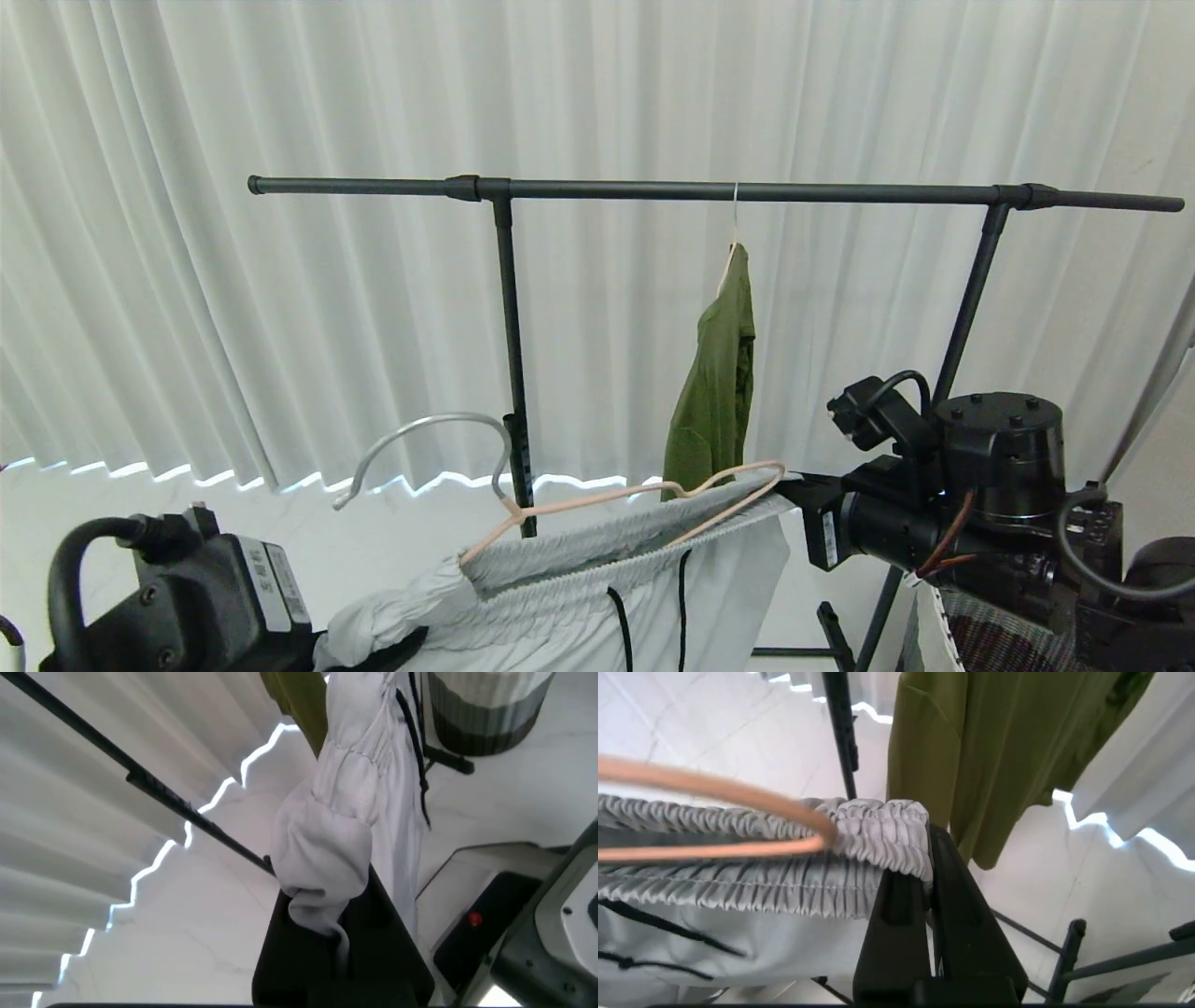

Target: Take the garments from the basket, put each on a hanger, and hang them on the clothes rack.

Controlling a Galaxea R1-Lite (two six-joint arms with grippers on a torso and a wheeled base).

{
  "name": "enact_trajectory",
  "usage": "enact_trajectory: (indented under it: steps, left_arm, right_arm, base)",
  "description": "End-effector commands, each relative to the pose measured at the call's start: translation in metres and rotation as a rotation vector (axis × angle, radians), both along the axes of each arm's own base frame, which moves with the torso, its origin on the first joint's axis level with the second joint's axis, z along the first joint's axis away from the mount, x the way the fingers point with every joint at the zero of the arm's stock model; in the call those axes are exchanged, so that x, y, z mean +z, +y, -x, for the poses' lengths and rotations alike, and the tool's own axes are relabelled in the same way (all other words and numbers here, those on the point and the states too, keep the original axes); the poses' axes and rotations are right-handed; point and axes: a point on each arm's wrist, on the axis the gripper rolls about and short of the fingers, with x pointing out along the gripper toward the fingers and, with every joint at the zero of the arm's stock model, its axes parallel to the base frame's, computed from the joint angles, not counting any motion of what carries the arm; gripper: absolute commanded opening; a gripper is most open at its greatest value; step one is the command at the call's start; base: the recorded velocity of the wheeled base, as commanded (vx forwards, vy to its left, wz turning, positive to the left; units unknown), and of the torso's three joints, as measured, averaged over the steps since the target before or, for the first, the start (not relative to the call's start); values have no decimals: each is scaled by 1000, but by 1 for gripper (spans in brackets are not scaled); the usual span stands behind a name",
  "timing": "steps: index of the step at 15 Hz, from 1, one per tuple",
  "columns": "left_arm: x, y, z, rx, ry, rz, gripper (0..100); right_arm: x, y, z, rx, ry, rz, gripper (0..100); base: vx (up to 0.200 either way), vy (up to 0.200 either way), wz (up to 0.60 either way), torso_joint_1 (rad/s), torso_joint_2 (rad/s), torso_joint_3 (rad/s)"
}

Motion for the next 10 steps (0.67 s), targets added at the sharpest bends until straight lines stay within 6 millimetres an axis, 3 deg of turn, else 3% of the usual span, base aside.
enact_trajectory:
  steps: [1,5,10]
  left_arm:
    - [-8,4,3,-6,8,-22,0]
    - [-25,5,3,-11,40,-110,0]
    - [-36,-11,-11,15,91,-202,0]
  right_arm:
    - [2,-3,-1,3,-20,14,0]
    - [4,-6,-1,73,-51,44,0]
    - [7,10,13,195,-126,111,0]
  base:
    - [0,0,0,0,0,0]
    - [0,0,0,0,0,0]
    - [0,0,0,0,0,0]
